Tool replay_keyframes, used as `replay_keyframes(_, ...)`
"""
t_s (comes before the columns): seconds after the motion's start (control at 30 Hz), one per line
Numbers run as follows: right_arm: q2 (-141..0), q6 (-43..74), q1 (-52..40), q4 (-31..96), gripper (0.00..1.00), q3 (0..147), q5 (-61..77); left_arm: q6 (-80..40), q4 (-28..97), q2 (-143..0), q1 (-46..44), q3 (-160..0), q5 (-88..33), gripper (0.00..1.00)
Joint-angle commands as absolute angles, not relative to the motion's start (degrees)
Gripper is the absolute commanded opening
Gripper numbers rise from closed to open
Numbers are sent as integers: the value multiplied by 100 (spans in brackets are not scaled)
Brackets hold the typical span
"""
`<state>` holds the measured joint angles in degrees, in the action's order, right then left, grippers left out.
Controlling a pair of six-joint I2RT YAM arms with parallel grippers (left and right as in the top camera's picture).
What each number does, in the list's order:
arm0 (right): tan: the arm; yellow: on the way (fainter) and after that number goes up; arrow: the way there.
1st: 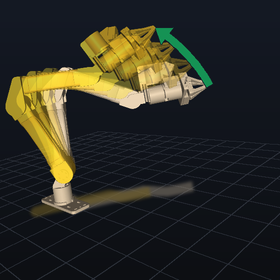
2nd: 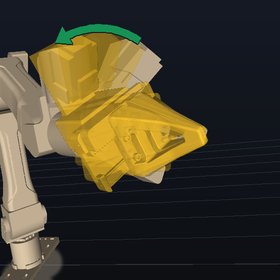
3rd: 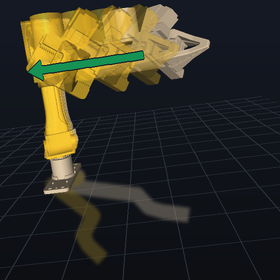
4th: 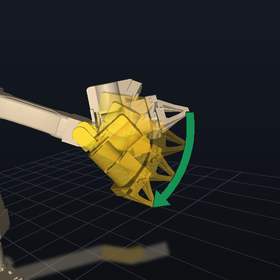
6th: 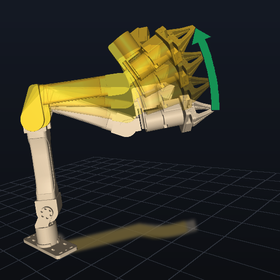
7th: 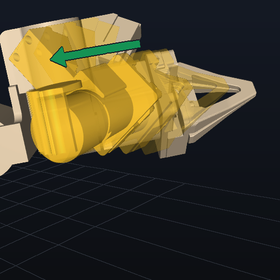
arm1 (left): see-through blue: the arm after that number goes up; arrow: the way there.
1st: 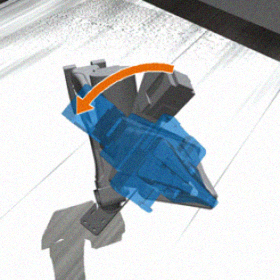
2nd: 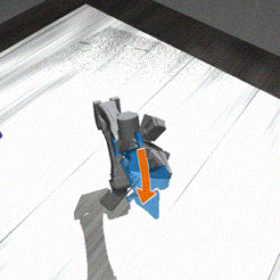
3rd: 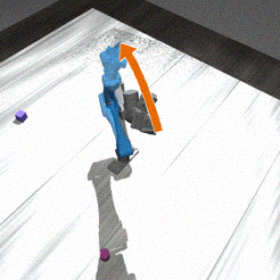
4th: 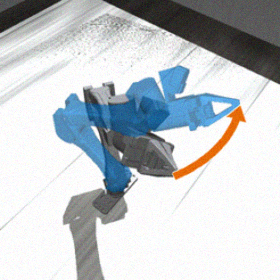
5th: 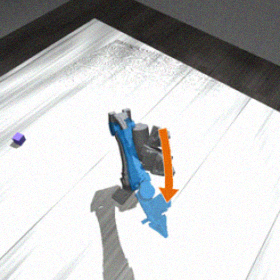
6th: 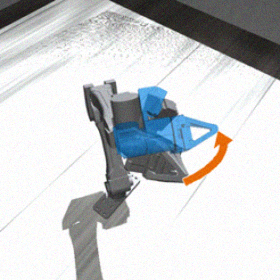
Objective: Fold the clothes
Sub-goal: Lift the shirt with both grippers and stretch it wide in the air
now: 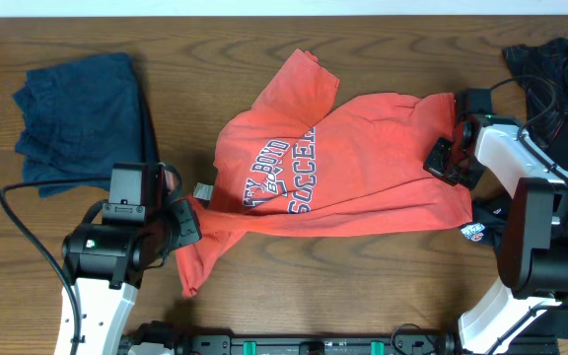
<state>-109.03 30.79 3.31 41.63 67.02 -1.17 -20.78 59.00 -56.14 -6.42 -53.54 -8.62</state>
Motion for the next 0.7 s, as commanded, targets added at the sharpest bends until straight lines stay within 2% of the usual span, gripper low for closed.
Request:
replay_keyframes(0.0, -10871, 2939, 370, 4257, 1, 6748, 25, -2021, 5653, -5594, -602, -5358, -836, 6)
replay_keyframes(0.33, -9817, 1896, 375, 5800, 1, 8499, 108, -1737, 3874, -5594, -600, -5636, -834, 6)
replay_keyframes(0.67, -8418, 1680, 532, 6329, 1, 9682, 78, -945, 3769, -5564, -602, -6650, -471, 6)
